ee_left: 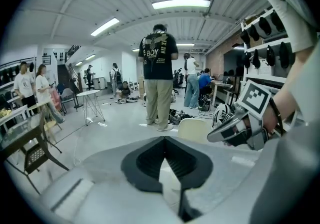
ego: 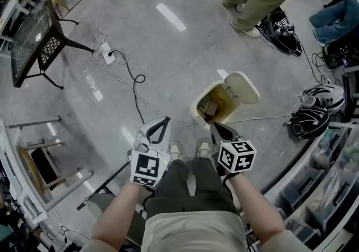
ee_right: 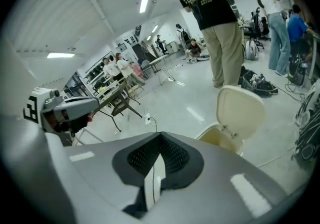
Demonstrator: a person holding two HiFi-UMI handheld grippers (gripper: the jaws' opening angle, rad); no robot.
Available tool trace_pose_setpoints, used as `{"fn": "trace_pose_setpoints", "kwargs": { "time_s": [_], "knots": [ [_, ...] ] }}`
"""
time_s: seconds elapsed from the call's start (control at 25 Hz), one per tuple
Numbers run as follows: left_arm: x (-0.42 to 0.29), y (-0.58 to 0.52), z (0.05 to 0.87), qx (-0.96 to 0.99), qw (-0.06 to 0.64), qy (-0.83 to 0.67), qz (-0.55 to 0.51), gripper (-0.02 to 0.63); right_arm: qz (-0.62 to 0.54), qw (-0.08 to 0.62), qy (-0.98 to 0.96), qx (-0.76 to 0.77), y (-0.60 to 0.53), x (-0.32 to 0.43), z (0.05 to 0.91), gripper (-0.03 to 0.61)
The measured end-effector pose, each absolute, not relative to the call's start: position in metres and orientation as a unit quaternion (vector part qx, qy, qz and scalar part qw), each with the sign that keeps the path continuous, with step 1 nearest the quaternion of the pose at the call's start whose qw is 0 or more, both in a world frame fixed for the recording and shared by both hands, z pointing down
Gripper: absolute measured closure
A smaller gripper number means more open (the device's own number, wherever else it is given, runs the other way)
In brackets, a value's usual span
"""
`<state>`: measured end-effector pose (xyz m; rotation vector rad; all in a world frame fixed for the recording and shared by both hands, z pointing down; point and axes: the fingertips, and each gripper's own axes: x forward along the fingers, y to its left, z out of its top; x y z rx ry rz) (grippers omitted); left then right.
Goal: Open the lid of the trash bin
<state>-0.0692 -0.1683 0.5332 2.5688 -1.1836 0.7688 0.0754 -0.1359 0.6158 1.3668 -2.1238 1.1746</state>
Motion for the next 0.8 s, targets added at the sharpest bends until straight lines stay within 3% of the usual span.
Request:
{"fn": "trace_pose_setpoints", "kwargs": {
  "time_s": [0.8],
  "knots": [
    [-0.051,-0.116,0.317,0.887,0.022,-0.416,0.199,0.611,0.19,0.113,-0.863,0.455,-0.084,0.056,0.326,0.575]
  ]
}}
